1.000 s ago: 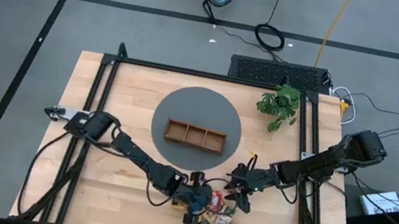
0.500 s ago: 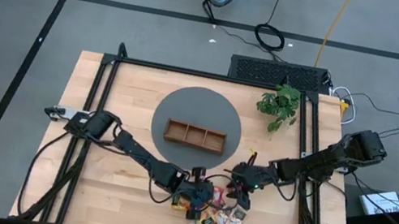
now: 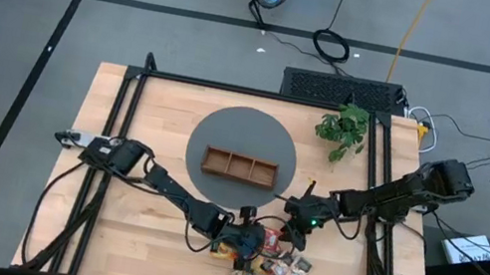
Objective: Pick & Place Tea
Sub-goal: Put the red tea bag into the right section of the wooden organizer
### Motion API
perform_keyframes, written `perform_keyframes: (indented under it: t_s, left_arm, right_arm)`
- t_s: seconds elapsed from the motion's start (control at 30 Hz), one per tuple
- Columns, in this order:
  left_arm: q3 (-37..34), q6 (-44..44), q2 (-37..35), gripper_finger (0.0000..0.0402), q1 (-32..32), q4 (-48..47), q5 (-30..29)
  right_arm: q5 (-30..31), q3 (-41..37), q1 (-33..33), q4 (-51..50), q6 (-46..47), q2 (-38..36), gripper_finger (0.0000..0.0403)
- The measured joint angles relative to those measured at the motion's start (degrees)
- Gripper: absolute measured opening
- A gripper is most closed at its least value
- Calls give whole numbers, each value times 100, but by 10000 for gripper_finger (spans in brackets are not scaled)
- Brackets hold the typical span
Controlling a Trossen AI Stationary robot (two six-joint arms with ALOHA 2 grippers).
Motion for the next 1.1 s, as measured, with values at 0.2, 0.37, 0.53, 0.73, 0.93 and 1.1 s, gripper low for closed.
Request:
perform_keyframes:
  t_s: [0.2, 0.37, 0.53, 0.73, 0.93, 1.1]
  left_arm:
    - [-2, 225, 7, 58, -7, -29, -155]
    - [-2, 269, 9, 58, 6, -46, -167]
    - [-11, 381, 20, 58, 9, 18, -337]
    - [-13, 391, 24, 58, 33, 20, -358]
    - [-13, 389, 24, 58, 33, 21, -367]
    - [-15, 394, 24, 58, 33, 19, -371]
  right_arm:
    - [4, 0, -143, -58, -13, 1, 185]
    - [-23, 8, -164, 67, 31, 204, 185]
    - [-224, 14, -166, 511, 32, 487, 185]
    - [-251, 22, -161, 619, -147, 606, 159]
    - [-135, 9, -158, 931, -441, 622, 78]
    - [22, -2, -158, 1021, -678, 634, 9]
